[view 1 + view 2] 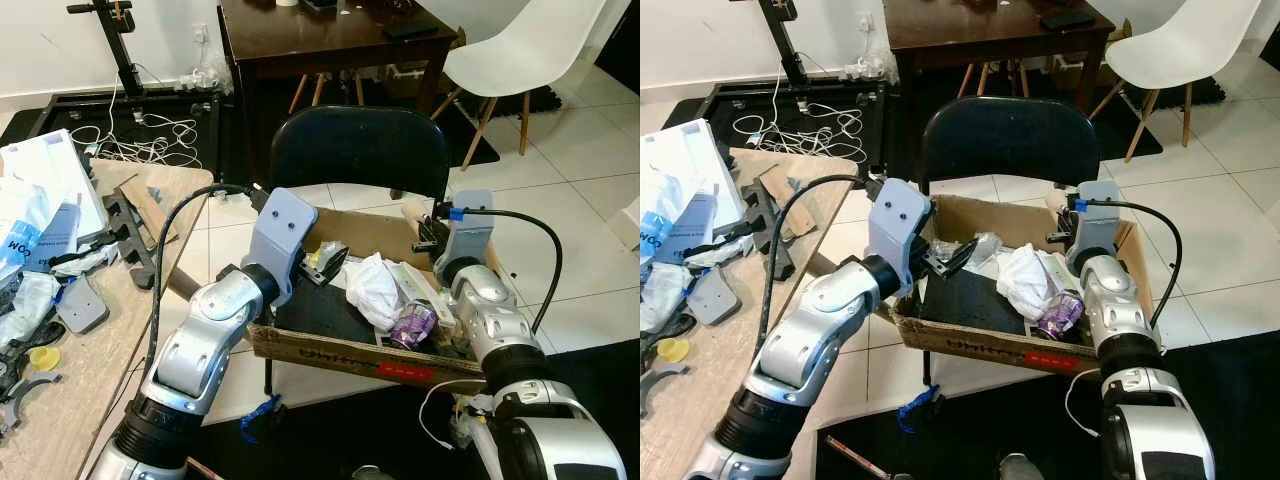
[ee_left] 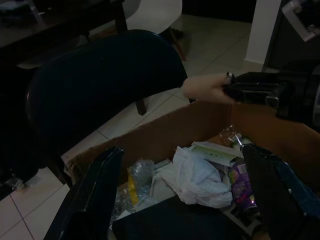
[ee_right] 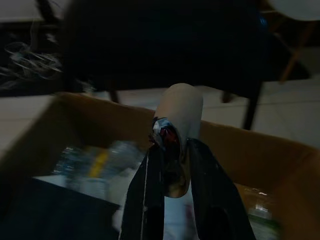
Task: Picking trash to rubbish bin
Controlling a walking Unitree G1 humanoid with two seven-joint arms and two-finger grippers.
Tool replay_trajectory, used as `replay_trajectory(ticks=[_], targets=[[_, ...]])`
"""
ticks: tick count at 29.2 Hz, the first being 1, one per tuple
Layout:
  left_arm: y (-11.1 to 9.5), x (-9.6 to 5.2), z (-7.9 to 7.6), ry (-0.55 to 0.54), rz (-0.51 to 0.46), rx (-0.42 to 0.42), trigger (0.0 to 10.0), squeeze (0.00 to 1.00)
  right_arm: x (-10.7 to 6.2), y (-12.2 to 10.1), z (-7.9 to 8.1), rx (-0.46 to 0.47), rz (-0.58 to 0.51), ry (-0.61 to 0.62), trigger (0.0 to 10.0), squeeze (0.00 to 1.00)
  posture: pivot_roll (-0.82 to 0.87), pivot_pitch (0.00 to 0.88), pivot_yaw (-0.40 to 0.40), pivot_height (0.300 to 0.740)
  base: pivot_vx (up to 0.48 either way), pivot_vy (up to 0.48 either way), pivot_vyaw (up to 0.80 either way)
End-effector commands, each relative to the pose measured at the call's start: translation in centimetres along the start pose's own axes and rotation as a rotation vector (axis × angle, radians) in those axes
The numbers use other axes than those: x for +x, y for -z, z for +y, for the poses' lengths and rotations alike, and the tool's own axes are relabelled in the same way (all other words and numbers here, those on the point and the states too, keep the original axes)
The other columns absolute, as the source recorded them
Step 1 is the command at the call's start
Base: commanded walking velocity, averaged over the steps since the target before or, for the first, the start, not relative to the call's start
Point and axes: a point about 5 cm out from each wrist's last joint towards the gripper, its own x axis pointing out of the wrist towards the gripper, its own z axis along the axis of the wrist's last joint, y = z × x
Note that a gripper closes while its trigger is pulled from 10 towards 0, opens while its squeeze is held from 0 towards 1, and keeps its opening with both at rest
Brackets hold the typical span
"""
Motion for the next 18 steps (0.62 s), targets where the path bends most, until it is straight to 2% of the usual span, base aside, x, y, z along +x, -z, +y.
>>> replay_trajectory(ticks=[1,3,6,7,13,17,18], targets=[[-0.1,0.0,0.2,-0.013,-0.013,-0.013,10.0,0.00,-0.2,0.1,0.1,0.026,-0.004,-0.014,10.0,1.00,0.03,0.186,0.032,0.740,0.000,0.000,0.00],[-0.1,0.0,0.3,-0.018,-0.011,-0.017,10.0,0.00,-0.1,0.0,-0.2,-0.068,0.003,0.035,10.0,1.00,0.03,0.186,0.032,0.740,0.000,0.000,0.00],[-0.1,0.0,0.3,-0.019,-0.011,-0.016,10.0,0.00,-0.1,0.0,-0.2,-0.082,0.004,0.050,10.0,1.00,0.03,0.186,0.032,0.740,0.000,0.000,0.00],[-0.1,0.0,0.3,-0.028,-0.014,-0.015,10.0,0.00,-0.1,-0.1,-0.2,-0.035,-0.002,0.054,10.0,0.00,0.03,0.185,0.030,0.740,0.000,0.000,0.00],[-0.1,0.0,0.4,-0.036,-0.015,-0.012,10.0,0.00,-0.1,-0.2,-0.2,-0.036,-0.012,0.057,10.0,0.00,0.03,0.185,0.030,0.740,0.000,0.000,0.00],[-0.4,-0.1,0.8,-0.077,-0.040,-0.049,10.0,0.00,-0.4,-1.1,0.0,-0.038,-0.082,0.071,10.0,0.00,0.03,0.185,0.029,0.740,0.000,0.000,0.00],[-0.6,-0.2,1.1,-0.099,-0.053,-0.058,10.0,0.00,-0.5,-1.5,0.4,0.005,-0.118,0.060,10.0,0.00,0.03,0.183,0.029,0.740,0.000,0.000,0.00]])
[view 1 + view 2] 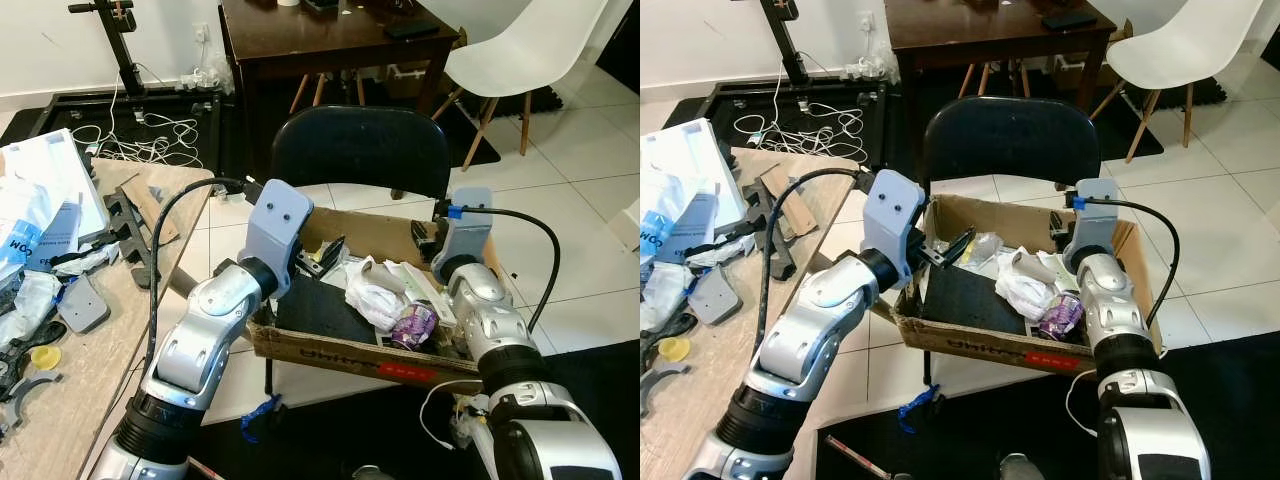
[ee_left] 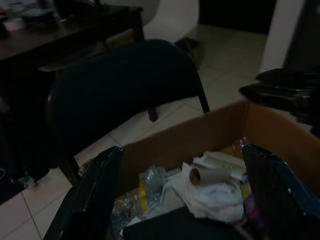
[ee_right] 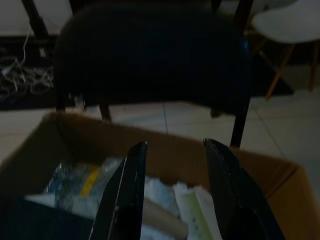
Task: Picking trash to rubbish bin
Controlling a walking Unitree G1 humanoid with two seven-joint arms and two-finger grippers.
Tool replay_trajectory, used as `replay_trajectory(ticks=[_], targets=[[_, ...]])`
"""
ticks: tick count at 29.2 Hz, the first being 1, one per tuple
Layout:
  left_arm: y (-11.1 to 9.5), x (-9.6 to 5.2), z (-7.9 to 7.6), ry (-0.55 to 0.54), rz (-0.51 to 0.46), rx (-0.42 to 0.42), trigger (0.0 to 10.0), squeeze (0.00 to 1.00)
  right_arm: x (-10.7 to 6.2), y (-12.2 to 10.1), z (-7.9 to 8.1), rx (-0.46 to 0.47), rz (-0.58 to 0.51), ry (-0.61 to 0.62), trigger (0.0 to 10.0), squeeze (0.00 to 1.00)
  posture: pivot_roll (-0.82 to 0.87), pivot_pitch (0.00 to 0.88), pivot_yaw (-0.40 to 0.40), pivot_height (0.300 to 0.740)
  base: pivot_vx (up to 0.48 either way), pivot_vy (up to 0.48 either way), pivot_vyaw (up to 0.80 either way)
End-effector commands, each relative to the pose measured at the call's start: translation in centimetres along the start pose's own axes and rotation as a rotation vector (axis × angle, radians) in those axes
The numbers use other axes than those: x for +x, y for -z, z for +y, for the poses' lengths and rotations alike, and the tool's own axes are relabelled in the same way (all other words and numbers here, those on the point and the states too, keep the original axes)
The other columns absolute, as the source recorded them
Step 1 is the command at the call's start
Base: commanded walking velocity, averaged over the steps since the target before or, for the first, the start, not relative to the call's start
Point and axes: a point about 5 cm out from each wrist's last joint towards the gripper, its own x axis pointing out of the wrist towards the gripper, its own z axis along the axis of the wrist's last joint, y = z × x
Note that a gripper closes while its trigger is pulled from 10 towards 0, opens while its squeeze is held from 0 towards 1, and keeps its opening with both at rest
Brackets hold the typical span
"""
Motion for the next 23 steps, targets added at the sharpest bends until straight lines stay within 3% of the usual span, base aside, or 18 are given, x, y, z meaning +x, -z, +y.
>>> replay_trajectory(ticks=[1,8,23], targets=[[-0.1,-0.3,0.4,-0.038,-0.022,-0.037,10.0,0.00,-0.5,-0.2,0.5,0.065,-0.047,-0.006,10.0,0.00,0.03,0.181,0.030,0.740,0.000,0.000,0.00],[-0.9,-0.7,2.5,-0.213,-0.101,-0.119,10.0,0.00,-1.6,-1.4,2.1,0.088,-0.139,-0.028,10.0,0.00,0.03,0.162,0.021,0.740,0.000,0.000,0.00],[-0.7,-1.5,3.0,-0.274,-0.116,-0.167,10.0,0.00,-3.0,-2.1,4.1,0.127,-0.161,-0.063,10.0,0.00,0.03,0.129,0.002,0.740,0.000,0.000,0.00]])
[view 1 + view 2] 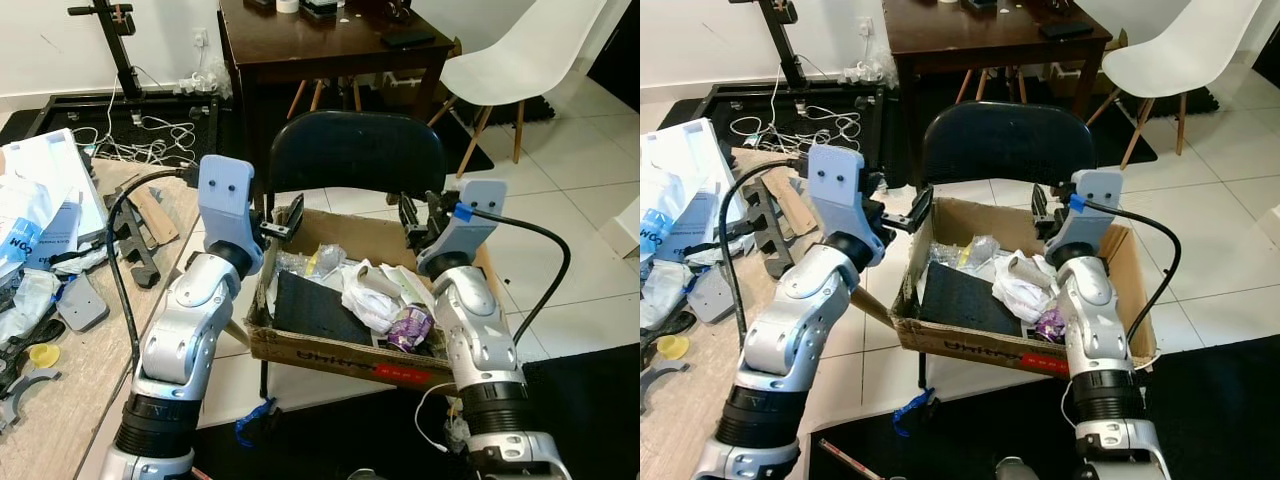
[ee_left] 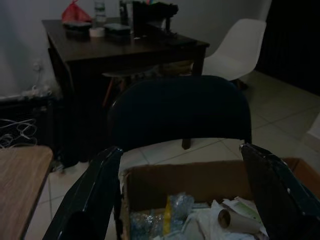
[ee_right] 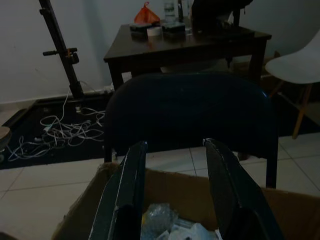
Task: Picking trash to rubbish bin
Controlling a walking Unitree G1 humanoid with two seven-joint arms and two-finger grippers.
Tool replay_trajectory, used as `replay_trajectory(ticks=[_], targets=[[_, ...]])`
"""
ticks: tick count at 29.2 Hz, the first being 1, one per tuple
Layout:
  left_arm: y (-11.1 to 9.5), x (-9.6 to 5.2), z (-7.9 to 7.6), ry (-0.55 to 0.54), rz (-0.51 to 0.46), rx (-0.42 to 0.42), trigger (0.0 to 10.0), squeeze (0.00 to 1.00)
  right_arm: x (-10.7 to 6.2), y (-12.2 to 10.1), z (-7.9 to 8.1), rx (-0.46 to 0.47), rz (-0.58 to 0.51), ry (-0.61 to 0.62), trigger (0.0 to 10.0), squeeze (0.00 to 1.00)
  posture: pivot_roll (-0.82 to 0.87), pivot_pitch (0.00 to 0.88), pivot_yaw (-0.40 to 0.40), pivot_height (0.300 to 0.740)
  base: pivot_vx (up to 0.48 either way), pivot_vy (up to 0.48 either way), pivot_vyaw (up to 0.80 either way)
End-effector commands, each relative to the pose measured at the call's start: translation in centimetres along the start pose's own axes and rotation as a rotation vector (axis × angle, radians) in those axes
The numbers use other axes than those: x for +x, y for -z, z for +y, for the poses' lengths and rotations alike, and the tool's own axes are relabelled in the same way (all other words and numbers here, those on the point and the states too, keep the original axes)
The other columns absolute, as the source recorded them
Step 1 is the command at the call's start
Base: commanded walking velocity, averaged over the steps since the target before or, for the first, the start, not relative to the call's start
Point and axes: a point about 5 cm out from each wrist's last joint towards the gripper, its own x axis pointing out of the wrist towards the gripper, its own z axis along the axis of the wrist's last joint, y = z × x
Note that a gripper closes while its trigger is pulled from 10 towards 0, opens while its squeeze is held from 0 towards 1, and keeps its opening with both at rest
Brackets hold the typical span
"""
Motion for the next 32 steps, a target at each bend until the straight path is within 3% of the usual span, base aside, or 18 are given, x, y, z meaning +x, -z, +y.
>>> replay_trajectory(ticks=[1,7,32], targets=[[0.07,-0.28,-0.14,-0.005,-0.007,-0.020,10.0,0.00,-0.32,0.20,0.26,0.007,0.012,-0.008,10.0,0.00,0.03,0.129,-0.001,0.740,0.000,0.000,0.00],[0.23,-0.51,-0.38,0.004,-0.002,-0.022,10.0,0.00,-0.63,0.33,0.64,0.015,0.026,-0.021,10.0,0.00,0.03,0.129,-0.001,0.740,0.000,0.000,0.00],[0.33,-0.81,-0.82,0.033,0.002,-0.009,10.0,0.00,-1.16,0.52,1.20,0.032,0.058,-0.037,10.0,0.00,0.03,0.116,-0.006,0.740,-0.331,0.000,0.00]])
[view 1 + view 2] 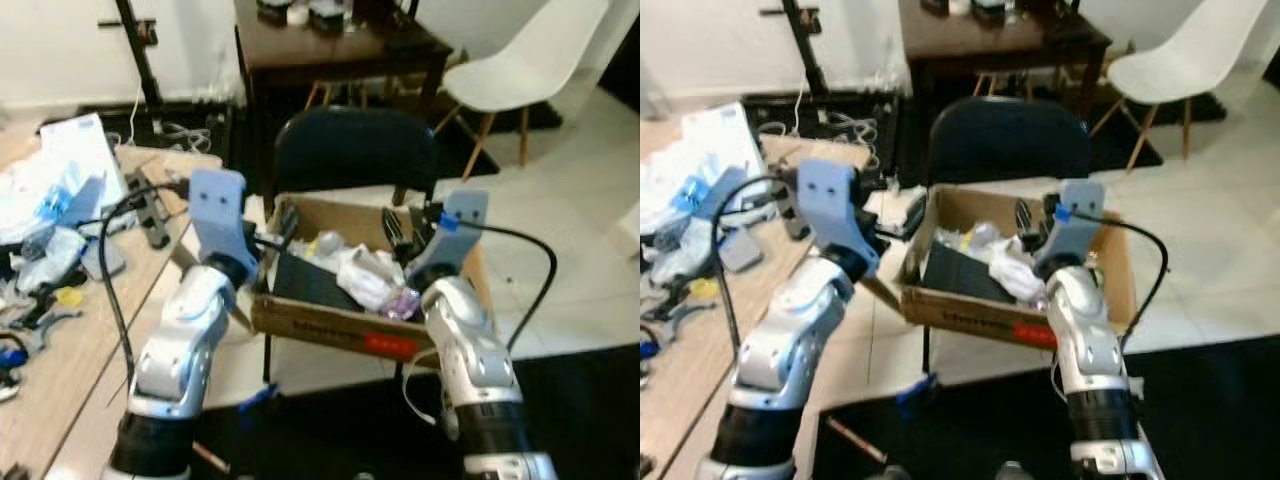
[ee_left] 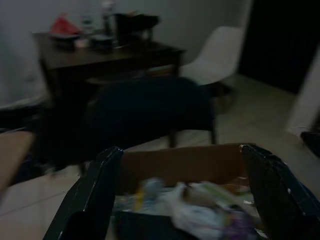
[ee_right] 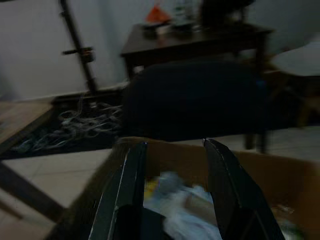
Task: Picking trash to rubbish bin
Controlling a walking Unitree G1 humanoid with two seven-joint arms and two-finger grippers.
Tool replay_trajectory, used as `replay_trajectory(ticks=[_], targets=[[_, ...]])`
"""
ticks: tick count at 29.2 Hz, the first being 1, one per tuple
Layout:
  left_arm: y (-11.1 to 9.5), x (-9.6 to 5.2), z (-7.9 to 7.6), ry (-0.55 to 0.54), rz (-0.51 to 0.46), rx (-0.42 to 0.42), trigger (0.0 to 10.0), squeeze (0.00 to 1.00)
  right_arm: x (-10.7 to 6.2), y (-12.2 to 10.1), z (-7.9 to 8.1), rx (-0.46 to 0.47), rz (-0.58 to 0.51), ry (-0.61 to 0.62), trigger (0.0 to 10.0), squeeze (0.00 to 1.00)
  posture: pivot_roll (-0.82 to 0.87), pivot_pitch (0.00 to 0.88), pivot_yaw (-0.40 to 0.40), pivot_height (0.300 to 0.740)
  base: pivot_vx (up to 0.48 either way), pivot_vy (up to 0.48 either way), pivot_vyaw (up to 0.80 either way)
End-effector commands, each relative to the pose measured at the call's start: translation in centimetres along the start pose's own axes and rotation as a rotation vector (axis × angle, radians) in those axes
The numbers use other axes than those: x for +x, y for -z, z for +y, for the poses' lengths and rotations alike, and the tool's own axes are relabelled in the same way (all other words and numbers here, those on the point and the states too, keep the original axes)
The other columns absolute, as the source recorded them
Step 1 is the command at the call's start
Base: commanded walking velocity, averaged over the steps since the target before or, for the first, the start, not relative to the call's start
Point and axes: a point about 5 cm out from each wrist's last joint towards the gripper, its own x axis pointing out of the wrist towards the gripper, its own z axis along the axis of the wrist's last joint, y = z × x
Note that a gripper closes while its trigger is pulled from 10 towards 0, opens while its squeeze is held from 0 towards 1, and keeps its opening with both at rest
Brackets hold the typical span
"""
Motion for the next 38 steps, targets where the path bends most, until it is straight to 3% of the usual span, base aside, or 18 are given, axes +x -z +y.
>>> replay_trajectory(ticks=[1,13,28,38], targets=[[0.2,-0.2,0.0,0.004,0.008,-0.007,10.0,0.00,-0.2,0.2,0.3,0.018,0.008,-0.009,10.0,0.00,0.03,0.116,-0.006,0.740,-0.300,0.000,0.00],[0.2,-0.1,-0.4,0.024,0.009,-0.002,10.0,0.00,-0.4,0.3,0.3,0.024,0.016,0.001,10.0,0.00,0.03,0.116,0.005,0.740,-0.272,0.000,0.00],[-0.3,-0.1,-1.7,0.131,0.000,0.006,10.0,0.00,-0.6,0.6,0.4,0.033,0.023,0.008,10.0,0.00,0.04,0.115,0.014,0.740,0.000,0.000,0.00],[-0.2,-0.1,-1.6,0.126,-0.002,0.013,10.0,0.00,-0.7,0.7,0.4,0.032,0.028,0.009,10.0,0.00,0.04,0.114,0.015,0.740,0.077,0.000,0.00]])
